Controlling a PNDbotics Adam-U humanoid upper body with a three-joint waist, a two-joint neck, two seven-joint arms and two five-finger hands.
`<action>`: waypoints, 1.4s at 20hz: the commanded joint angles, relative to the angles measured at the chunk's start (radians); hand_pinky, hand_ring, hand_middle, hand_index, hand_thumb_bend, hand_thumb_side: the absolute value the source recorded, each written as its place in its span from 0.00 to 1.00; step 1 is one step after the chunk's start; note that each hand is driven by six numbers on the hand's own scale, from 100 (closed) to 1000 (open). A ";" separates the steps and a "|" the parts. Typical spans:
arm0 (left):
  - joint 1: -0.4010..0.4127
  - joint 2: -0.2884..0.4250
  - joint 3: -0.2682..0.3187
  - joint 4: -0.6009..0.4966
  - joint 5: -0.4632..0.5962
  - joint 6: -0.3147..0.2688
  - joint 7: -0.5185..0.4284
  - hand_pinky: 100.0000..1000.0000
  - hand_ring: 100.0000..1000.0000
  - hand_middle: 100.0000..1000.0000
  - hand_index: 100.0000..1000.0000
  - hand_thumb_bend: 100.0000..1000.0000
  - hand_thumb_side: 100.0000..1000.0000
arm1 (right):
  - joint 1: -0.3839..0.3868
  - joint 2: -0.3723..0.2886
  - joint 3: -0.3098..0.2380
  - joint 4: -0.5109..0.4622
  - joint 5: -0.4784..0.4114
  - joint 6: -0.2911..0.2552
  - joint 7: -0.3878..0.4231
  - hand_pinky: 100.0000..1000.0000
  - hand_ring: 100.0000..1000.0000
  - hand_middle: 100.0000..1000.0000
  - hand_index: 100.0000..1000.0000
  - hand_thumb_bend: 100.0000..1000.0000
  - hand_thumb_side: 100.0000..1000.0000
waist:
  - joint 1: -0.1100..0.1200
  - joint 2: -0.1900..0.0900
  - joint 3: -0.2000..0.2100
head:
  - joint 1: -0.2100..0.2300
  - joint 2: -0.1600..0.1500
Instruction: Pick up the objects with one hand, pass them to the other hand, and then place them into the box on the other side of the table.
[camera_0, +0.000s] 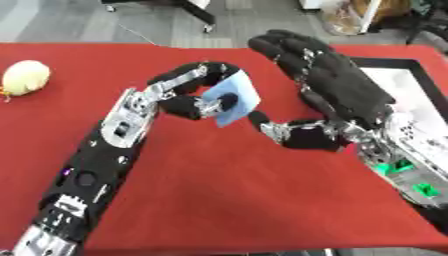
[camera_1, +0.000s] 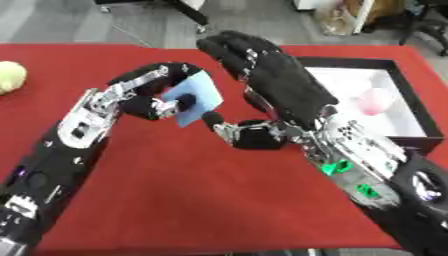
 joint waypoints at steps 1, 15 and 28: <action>-0.030 0.015 -0.024 -0.038 0.036 -0.195 -0.200 0.71 0.56 0.51 0.71 0.00 0.51 | -0.012 -0.023 0.012 -0.021 -0.004 -0.004 0.014 0.88 0.95 0.88 1.00 0.25 0.25 | 0.000 -0.009 0.000 | -0.005 -0.003; -0.050 0.015 -0.098 -0.105 0.137 -0.109 -0.200 0.71 0.56 0.51 0.71 0.00 0.56 | -0.030 -0.029 0.049 -0.021 -0.006 -0.017 0.056 0.89 0.95 0.88 1.00 0.23 0.21 | 0.000 -0.008 0.006 | -0.017 -0.003; -0.049 0.030 -0.144 -0.136 0.145 -0.113 -0.200 0.73 0.56 0.52 0.71 0.00 0.56 | -0.021 -0.033 0.032 -0.021 0.061 0.010 0.117 0.91 0.93 0.89 1.00 0.15 0.00 | 0.002 -0.008 0.008 | -0.021 -0.003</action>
